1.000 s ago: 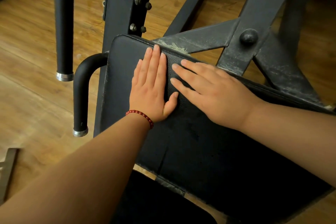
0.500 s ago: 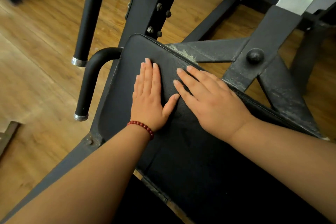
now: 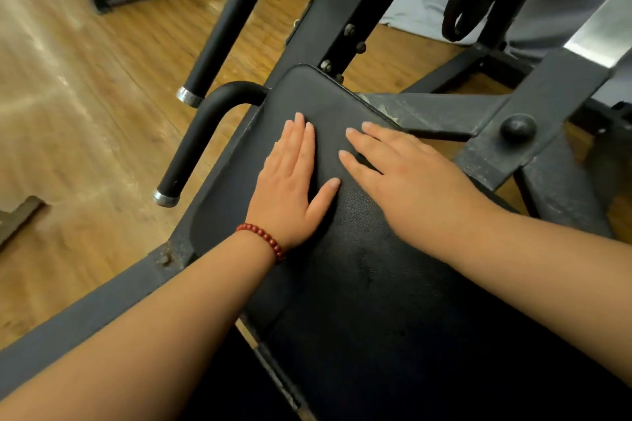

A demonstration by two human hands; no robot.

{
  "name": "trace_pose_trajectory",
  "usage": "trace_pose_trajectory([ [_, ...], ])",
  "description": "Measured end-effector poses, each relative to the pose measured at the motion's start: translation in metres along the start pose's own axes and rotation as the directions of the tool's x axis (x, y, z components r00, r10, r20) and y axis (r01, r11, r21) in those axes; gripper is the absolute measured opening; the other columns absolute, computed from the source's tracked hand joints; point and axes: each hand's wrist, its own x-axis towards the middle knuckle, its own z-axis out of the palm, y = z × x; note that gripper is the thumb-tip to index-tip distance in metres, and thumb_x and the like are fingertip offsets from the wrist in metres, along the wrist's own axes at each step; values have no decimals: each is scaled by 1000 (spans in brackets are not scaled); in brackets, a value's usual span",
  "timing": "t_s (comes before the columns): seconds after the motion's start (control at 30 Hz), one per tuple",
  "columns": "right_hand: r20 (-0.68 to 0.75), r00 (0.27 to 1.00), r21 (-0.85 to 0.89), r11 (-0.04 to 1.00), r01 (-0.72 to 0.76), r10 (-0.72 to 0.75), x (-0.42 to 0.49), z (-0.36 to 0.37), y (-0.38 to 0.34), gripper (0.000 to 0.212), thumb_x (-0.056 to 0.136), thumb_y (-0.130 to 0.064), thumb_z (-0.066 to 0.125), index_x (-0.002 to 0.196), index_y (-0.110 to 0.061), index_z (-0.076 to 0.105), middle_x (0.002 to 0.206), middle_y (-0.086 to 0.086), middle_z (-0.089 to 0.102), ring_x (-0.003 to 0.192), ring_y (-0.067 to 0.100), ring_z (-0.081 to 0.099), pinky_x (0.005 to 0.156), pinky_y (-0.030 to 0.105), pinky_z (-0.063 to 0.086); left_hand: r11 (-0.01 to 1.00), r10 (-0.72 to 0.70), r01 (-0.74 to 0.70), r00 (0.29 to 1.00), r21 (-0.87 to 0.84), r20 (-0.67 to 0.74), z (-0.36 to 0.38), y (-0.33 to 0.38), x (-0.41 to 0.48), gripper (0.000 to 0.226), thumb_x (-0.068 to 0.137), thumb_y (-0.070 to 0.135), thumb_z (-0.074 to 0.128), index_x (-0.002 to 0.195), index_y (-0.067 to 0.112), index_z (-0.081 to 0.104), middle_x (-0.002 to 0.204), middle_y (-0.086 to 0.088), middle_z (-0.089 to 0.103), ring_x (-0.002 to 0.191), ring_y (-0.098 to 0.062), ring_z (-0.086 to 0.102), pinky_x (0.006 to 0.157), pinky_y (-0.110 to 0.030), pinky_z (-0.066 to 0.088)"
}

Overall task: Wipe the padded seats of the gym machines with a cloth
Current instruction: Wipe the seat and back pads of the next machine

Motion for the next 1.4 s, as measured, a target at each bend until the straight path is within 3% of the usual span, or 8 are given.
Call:
trace_pose_trajectory([
  [0.2, 42, 997, -65, 996, 67, -65, 11, 1, 5, 57, 80, -13, 29, 126, -6, 63, 134, 18, 57, 123, 35, 55, 93, 44, 50, 998, -62, 62, 998, -1, -26, 5, -8, -5, 89, 88, 70, 20, 153, 15, -4, 155, 2, -19, 145, -11, -17, 116, -26, -11],
  [0.37, 189, 982, -35, 999, -3, 10, 66, 9, -4, 63, 91, -12, 57, 150, -13, 34, 159, 12, 22, 147, 29, 21, 114, 42, 25, 1000, -28, 29, 994, 11, -105, 10, -16, -2, 88, 89, 70, 25, 154, 12, 12, 161, -8, 3, 148, -18, 2, 118, -31, 4],
  [0.47, 64, 998, -47, 998, 31, -28, 52, 12, 0, 69, 69, -3, 78, 134, -6, 56, 143, 20, 48, 131, 39, 47, 99, 51, 43, 1000, -22, 24, 993, 12, -112, 12, -17, -2, 87, 90, 68, 28, 154, 11, 16, 161, -11, 10, 149, -22, 8, 117, -29, 4],
  [0.77, 39, 999, -13, 999, 32, -32, 69, 22, 1, 64, 72, 3, 73, 133, -3, 56, 141, 23, 49, 127, 42, 49, 96, 58, 47, 999, -39, 39, 989, -3, -140, 14, -16, -2, 87, 89, 70, 25, 154, 12, 14, 162, -10, 7, 150, -22, 3, 120, -34, 5],
  [1.03, 26, 997, -17, 998, 68, -68, 55, 21, 10, 49, 91, -16, 33, 134, -8, 56, 143, 20, 48, 130, 42, 47, 97, 60, 46, 998, -26, 16, 981, -56, -193, 12, -22, 0, 83, 87, 65, 31, 152, 13, 26, 160, -8, 19, 148, -22, 17, 117, -35, 15],
  [1.13, 18, 997, -34, 996, 82, -81, 55, 20, 10, 49, 88, -15, 36, 130, -6, 59, 139, 22, 52, 126, 42, 51, 96, 59, 47, 999, -20, 11, 978, -45, -207, 9, -31, 6, 81, 88, 62, 31, 151, 11, 29, 159, -6, 24, 146, -20, 22, 116, -37, 24],
  [1.27, 0, 993, -63, 991, 116, -117, 102, 27, 7, 44, 85, -2, 57, 129, -2, 59, 137, 24, 53, 125, 43, 51, 101, 53, 42, 996, -87, 81, 981, -44, -175, 10, -33, 7, 90, 85, 68, 26, 154, 11, 15, 162, -8, 9, 150, -20, 6, 120, -35, 10],
  [1.4, 80, 992, -47, 993, 104, -100, 118, 24, 8, 45, 91, -3, 53, 136, -5, 54, 144, 22, 45, 134, 41, 43, 108, 48, 34, 992, -124, 118, 981, -47, -148, 10, -31, 8, 96, 81, 72, 20, 155, 13, 6, 162, -7, 1, 150, -18, -2, 121, -34, 5],
])
